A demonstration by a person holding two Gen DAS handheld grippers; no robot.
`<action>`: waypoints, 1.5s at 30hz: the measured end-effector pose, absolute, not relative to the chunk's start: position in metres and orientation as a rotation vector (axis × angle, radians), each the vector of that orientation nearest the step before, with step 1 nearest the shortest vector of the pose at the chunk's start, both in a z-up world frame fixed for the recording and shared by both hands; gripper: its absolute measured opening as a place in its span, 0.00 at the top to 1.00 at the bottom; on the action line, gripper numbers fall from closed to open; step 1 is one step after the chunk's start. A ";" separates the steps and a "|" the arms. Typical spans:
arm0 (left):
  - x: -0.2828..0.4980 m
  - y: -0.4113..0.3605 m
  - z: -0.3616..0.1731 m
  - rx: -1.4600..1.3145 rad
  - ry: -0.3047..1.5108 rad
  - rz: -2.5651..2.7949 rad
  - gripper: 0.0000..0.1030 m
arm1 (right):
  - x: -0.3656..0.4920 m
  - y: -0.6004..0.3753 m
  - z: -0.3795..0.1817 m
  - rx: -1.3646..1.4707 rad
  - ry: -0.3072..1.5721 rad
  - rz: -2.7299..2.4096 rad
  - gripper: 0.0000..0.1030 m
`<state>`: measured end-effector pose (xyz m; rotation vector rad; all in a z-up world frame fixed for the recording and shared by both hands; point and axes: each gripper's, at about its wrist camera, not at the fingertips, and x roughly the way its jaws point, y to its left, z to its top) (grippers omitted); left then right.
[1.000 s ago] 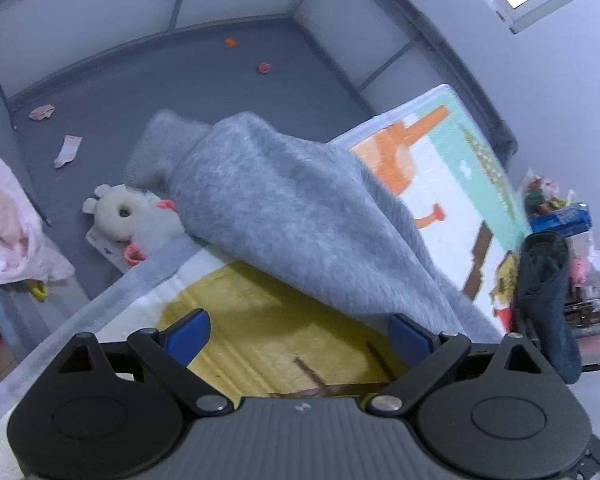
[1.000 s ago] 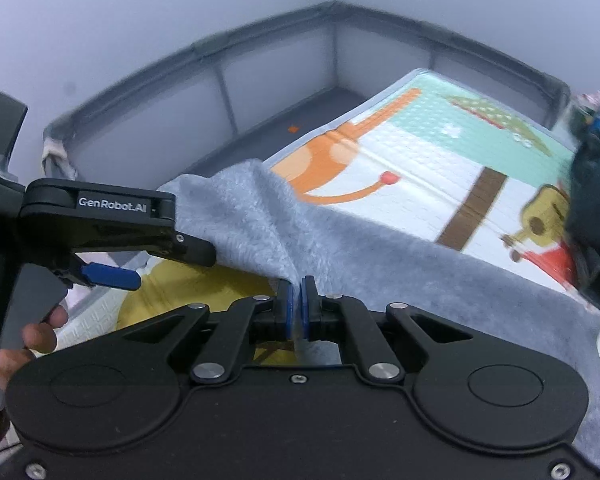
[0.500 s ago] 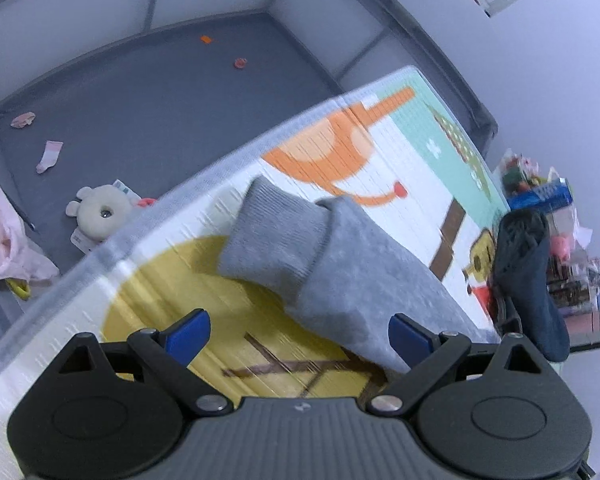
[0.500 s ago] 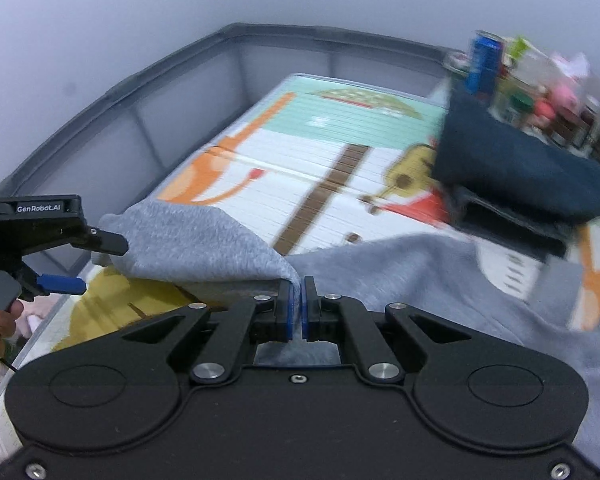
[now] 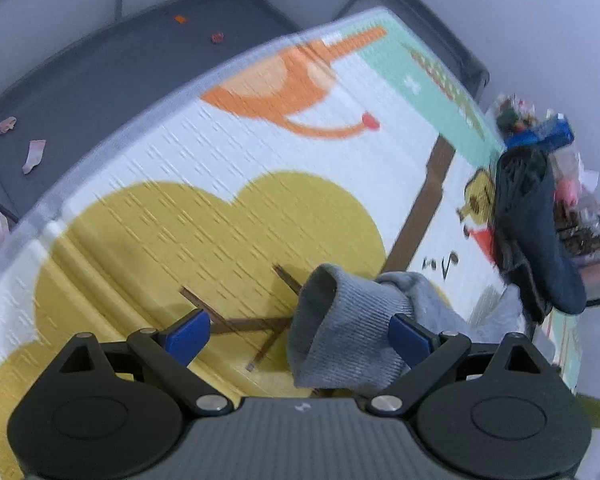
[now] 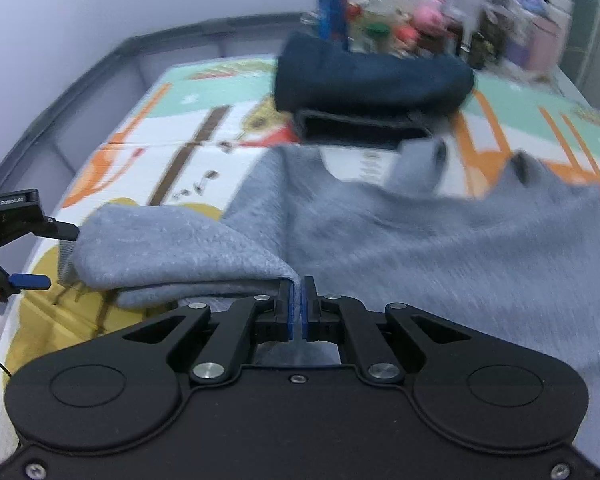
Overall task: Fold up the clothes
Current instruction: 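Grasp the ribbed hem with the left gripper while the right gripper holds the hem, then lift the hem with both grippers and fold it over toward the collar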
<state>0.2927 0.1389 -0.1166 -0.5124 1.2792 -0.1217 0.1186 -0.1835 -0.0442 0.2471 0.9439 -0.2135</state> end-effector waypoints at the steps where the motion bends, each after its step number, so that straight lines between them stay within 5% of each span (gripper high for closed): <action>1: 0.293 0.135 -0.119 -0.509 1.287 -0.128 0.05 | 0.115 -0.187 -0.047 0.264 0.952 -0.217 0.96; 6: 0.293 0.119 -0.124 -0.499 1.303 -0.148 0.08 | 0.109 -0.192 -0.053 0.313 0.960 -0.218 0.93; 11: 0.294 0.113 -0.120 -0.549 1.315 -0.211 0.57 | 0.110 -0.192 -0.052 0.338 0.952 -0.209 0.93; 14: 0.293 0.108 -0.115 -0.559 1.316 -0.228 0.77 | 0.111 -0.194 -0.052 0.350 0.952 -0.206 0.93; 17: 0.290 0.103 -0.107 -0.563 1.301 -0.249 0.87 | 0.109 -0.197 -0.051 0.365 0.949 -0.207 0.92; 32: 0.263 0.041 -0.034 -0.498 1.176 -0.453 0.90 | 0.086 -0.214 -0.030 0.395 0.871 -0.219 0.68; 45: 0.216 -0.084 0.009 -0.370 1.173 -0.708 0.89 | 0.041 -0.250 -0.001 0.412 0.766 -0.224 0.63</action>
